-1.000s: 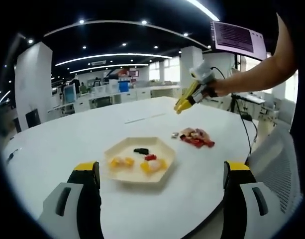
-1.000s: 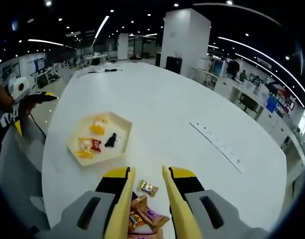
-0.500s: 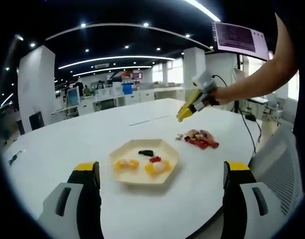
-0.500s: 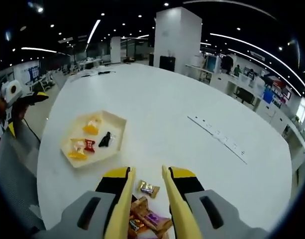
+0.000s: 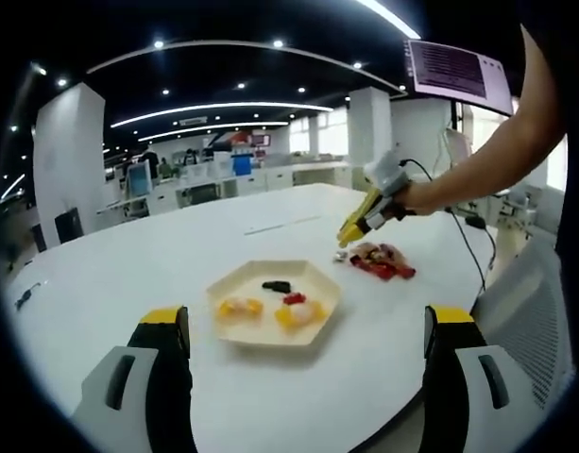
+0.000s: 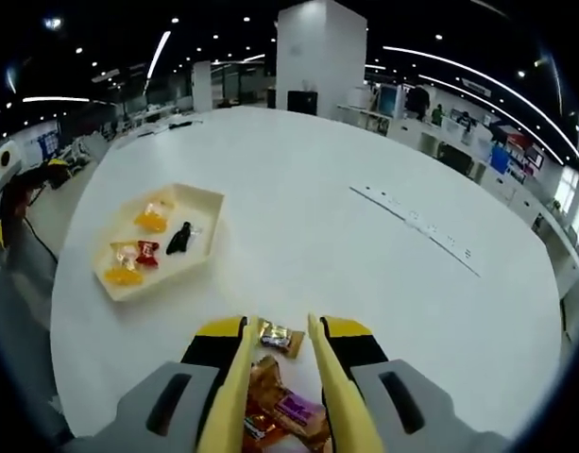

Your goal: Place the target food into the container with the food tongs after gripping and lifting it, then release it inside without dropping or visibly crushing the food.

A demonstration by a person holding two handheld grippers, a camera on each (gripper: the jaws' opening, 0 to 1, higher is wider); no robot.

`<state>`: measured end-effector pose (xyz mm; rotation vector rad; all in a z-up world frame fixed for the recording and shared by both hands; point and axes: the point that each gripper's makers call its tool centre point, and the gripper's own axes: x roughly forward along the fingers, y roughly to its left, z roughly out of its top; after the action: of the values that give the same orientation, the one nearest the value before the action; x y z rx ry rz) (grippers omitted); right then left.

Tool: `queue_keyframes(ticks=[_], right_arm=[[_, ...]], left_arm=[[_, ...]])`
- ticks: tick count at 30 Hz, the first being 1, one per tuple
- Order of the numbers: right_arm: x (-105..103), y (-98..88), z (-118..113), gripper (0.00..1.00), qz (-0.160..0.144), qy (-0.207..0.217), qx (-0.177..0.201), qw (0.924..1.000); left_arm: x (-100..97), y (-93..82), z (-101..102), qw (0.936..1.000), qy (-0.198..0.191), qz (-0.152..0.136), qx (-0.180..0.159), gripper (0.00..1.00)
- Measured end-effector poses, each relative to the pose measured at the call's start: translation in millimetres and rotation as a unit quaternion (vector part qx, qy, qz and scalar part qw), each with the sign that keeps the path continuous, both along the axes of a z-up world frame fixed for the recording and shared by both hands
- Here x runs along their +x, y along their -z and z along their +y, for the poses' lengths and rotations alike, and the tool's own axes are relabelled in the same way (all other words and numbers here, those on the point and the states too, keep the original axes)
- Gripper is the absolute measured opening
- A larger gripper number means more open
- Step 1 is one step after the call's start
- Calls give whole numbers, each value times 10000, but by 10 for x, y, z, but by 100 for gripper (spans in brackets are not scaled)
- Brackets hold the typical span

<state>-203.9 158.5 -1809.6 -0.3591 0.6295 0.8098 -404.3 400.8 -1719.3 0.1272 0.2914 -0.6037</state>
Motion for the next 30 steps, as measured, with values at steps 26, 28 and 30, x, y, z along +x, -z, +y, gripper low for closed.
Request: queue_keyframes(ticks=[26, 28, 30], right_arm=[[23, 256, 67, 23, 120, 65, -281, 9995], [12, 259, 97, 21, 173, 37, -304, 9994], [27, 270, 100, 19, 210, 41, -355, 9991]], left_arm=[[6, 26, 15, 9999, -94, 101, -67, 99], [10, 22, 20, 9999, -110, 88, -67, 99], [7, 34, 14, 9999, -98, 106, -42, 99]])
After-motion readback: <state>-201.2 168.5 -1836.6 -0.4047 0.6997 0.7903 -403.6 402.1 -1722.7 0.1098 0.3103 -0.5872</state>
